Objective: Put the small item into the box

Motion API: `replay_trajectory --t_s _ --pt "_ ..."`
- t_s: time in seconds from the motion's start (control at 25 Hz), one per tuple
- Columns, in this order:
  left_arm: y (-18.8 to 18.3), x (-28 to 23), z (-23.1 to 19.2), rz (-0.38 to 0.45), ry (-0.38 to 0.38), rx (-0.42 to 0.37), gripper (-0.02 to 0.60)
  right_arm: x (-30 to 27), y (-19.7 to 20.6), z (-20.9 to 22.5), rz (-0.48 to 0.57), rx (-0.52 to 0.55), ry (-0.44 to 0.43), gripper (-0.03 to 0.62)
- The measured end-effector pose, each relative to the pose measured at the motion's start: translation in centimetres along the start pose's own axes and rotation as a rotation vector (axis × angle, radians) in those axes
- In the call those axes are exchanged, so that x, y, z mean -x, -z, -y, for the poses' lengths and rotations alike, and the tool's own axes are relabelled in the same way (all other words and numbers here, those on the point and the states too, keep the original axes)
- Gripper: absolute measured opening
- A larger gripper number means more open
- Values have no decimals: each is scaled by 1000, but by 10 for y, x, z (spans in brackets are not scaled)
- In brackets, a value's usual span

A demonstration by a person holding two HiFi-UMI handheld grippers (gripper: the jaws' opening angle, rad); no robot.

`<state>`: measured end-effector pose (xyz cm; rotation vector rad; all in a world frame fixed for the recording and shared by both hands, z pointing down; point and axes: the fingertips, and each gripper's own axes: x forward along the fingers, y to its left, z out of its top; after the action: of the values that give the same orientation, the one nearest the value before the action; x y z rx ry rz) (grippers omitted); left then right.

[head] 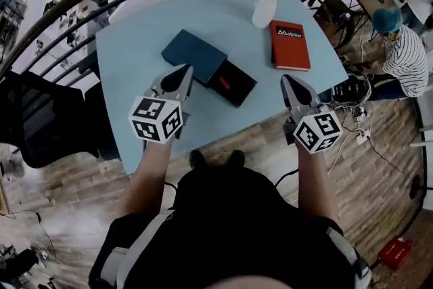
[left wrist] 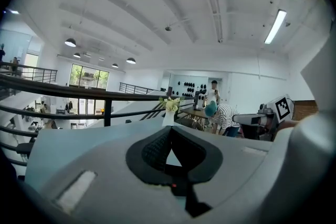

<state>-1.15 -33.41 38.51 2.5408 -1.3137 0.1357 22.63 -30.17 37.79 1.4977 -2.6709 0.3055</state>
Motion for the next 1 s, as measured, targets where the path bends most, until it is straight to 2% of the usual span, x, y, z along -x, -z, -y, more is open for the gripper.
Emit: replay_trajectory --t_s 0.12,0.24,0.28,0.36,0.48,0.76,1.0 --pt "1 4 -13 12 -9 23 8 0 -7 -20 41 -27 -15 -2" --pt "3 8 -24 17 -19 36 8 2 -18 -28 113 -187 -30 -2" --pt "3 11 -32 21 -32 42 8 2 -21 -28 129 -209 -30 -2" --pt "3 16 -48 30 -56 51 8 -1 -21 -26 124 -169 -13 -2" --pt "3 18 -56 31 -65 16 8 -5 -16 -20 92 -97 16 -2" --pt "13 16 -55 12 -67 15 8 -5 -15 -14 78 -46 45 -2" --pt "5 7 -48 20 -52 -6 8 -9 -10 -9 59 -37 44 -2"
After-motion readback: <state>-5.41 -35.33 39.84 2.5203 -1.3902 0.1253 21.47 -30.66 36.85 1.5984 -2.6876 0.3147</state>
